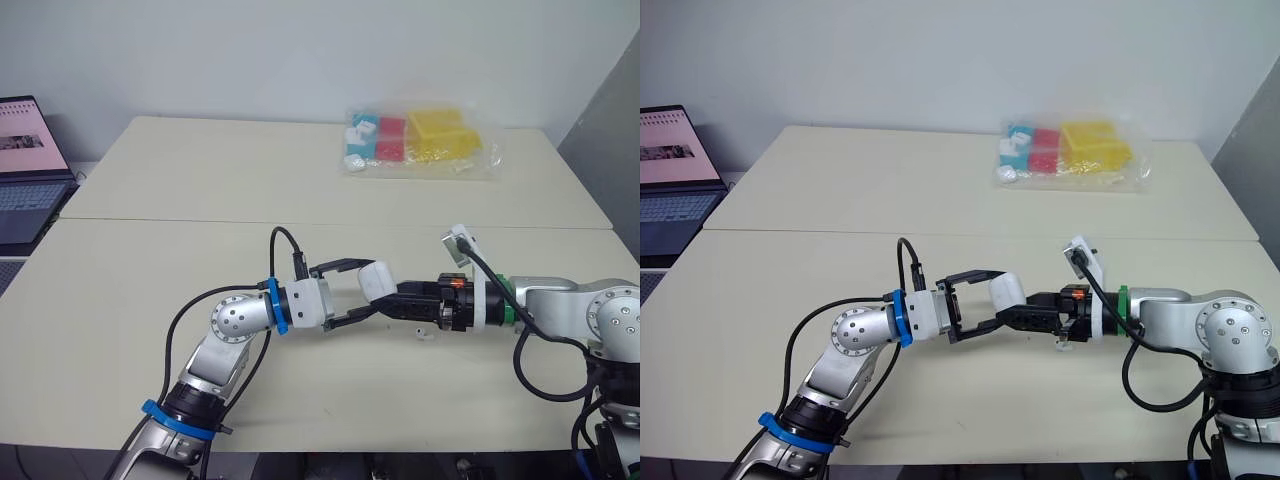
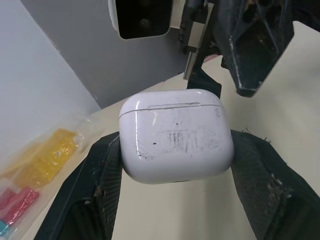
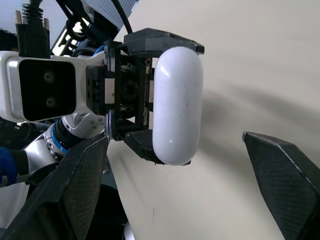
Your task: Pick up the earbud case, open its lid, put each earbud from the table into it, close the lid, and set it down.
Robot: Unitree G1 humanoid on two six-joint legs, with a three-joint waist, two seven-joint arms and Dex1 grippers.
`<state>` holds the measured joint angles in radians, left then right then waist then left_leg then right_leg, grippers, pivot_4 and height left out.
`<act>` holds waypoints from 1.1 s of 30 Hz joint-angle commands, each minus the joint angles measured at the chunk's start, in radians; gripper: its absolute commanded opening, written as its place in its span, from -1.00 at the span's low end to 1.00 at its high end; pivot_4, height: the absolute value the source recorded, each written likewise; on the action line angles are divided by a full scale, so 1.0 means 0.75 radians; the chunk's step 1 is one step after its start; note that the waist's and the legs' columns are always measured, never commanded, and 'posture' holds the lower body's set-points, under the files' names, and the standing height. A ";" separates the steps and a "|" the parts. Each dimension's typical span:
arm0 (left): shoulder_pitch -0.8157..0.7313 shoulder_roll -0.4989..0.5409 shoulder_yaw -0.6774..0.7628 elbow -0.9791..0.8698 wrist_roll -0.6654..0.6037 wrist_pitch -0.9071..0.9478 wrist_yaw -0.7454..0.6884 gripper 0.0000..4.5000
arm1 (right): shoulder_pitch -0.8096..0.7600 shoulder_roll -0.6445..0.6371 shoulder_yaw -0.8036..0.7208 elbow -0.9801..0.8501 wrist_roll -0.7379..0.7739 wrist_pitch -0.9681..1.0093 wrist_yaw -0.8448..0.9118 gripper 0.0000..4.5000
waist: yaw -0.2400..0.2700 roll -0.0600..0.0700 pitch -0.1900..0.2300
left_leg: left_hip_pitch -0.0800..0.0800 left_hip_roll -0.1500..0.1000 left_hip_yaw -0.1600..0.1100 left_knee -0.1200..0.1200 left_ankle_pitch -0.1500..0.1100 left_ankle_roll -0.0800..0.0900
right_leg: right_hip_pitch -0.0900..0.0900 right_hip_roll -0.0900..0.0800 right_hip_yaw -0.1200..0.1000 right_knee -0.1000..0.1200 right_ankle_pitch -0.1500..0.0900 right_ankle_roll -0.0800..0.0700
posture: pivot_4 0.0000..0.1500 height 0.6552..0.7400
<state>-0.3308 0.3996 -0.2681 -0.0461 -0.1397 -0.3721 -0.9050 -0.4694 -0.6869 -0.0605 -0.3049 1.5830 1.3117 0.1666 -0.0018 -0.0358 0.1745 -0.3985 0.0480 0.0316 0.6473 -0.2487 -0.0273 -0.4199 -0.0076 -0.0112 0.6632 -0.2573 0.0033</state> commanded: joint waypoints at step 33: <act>-0.027 0.240 0.093 -0.174 -0.396 1.041 -0.087 1.00 | -0.168 -0.178 0.089 0.007 -0.164 -0.039 0.183 -0.67 | -0.005 0.001 0.000 | 0.000 0.002 -0.002 0.000 0.000 0.000 | -0.002 0.003 0.000 0.001 0.000 0.000 | 1.00 0.95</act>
<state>-0.3218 0.5668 -0.2385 -0.1023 -0.3630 0.2662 -0.9824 -0.5604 -0.7869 0.0038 -0.2585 1.5330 1.2911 0.2423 -0.0057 -0.0354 0.1747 -0.3988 0.0493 0.0292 0.6479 -0.2487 -0.0273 -0.4212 -0.0056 -0.0112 0.6642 -0.2574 0.0035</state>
